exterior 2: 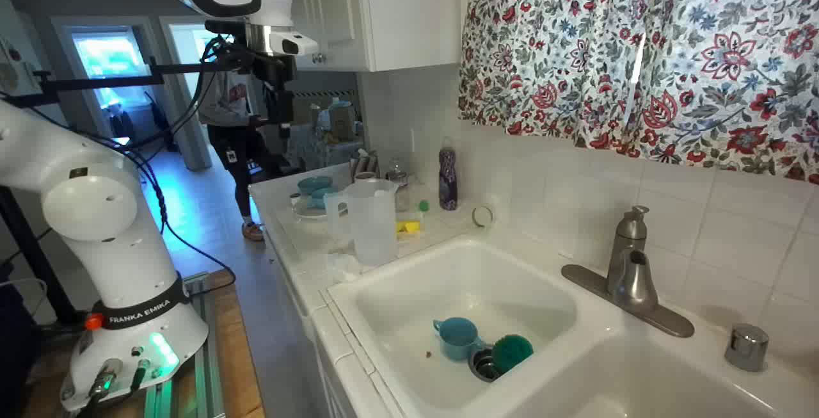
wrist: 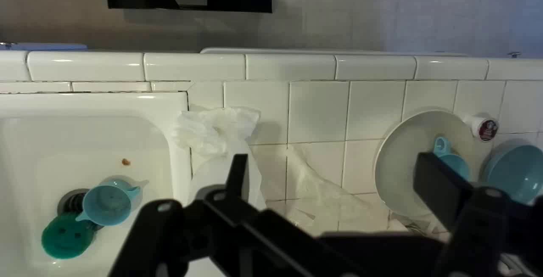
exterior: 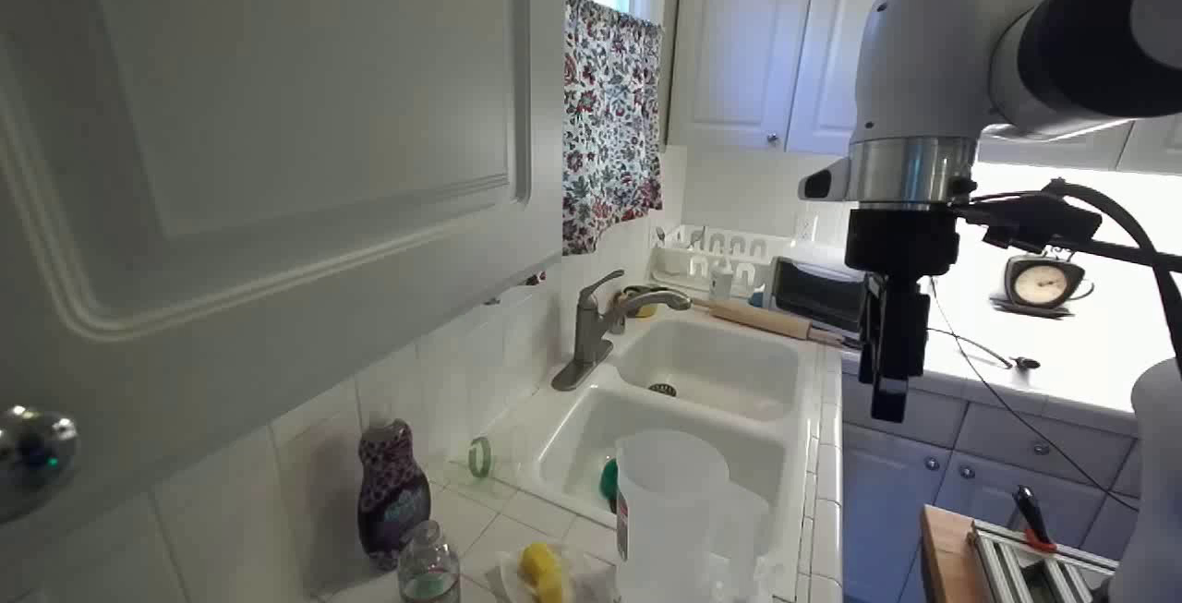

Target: Pull open the curtain on the left

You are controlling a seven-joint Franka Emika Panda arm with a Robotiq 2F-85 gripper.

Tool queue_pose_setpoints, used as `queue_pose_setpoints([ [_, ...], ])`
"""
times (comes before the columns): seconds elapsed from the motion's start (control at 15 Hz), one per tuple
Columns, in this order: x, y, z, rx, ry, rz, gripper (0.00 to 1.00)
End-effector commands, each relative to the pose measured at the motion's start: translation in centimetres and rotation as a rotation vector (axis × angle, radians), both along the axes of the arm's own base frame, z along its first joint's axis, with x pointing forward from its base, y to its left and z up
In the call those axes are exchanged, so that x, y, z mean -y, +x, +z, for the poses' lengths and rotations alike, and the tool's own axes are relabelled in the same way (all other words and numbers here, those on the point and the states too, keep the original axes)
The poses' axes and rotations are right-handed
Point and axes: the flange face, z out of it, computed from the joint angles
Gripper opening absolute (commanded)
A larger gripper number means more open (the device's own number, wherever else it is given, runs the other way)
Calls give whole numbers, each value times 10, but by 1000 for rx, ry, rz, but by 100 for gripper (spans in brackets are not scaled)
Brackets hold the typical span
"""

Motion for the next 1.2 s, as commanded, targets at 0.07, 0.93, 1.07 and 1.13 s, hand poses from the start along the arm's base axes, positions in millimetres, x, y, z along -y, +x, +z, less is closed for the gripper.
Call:
queue_pose_setpoints([
  [0.07,0,0,1,-1,-1,0,100],
  [0.93,52,105,58,425,-16,-134,100],
  [1.07,66,139,77,558,-41,-152,100],
  [1.13,72,154,83,620,-52,-165,100],
])
